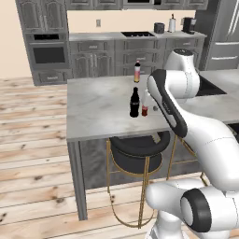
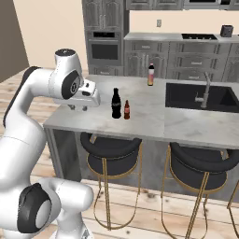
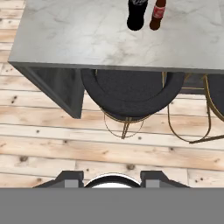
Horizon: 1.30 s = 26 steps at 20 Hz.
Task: Place the large bottle from the dining counter next to the other large bottle outside the sink, and place the small bottle from the dining counter next to the other small bottle inside the sink.
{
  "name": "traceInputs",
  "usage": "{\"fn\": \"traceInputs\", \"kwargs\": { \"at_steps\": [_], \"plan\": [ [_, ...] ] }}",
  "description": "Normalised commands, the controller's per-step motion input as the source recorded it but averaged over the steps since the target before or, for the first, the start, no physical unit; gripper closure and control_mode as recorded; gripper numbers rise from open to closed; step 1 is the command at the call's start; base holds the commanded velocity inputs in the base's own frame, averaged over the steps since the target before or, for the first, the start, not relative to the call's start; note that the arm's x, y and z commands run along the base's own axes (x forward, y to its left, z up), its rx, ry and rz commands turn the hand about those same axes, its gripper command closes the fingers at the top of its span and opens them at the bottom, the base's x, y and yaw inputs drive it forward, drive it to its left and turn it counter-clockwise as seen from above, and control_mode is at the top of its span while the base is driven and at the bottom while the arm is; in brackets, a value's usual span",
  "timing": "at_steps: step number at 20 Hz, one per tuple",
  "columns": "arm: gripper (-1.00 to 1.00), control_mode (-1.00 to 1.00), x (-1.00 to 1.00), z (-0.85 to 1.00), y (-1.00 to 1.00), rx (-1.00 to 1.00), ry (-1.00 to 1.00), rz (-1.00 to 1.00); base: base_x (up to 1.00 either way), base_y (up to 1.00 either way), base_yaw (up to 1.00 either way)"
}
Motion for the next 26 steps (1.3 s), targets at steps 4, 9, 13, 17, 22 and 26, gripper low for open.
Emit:
{"fn": "traceInputs", "kwargs": {
  "at_steps": [4, 9, 13, 17, 22, 26],
  "plan": [
    [-1.0, 1.0, 0.0, 0.0, 0.0, 0.0, 0.0, 0.0, 0.07, 0.0, 0.0],
    [-1.0, 1.0, 0.0, 0.0, 0.0, 0.0, 0.0, 0.0, 0.27, 0.0, 0.0],
    [-1.0, 1.0, 0.0, 0.0, 0.0, 0.0, 0.0, 0.0, 0.36, 0.0, 0.0],
    [-1.0, 1.0, 0.0, 0.0, 0.0, 0.0, 0.0, 0.0, 0.4, 0.0, 0.0],
    [-1.0, 1.0, 0.0, 0.0, 0.0, 0.0, 0.0, 0.0, 0.38, 0.0, 0.0],
    [-1.0, 1.0, 0.0, 0.0, 0.0, 0.0, 0.0, 0.0, 0.36, 0.0, 0.0]
  ]
}}
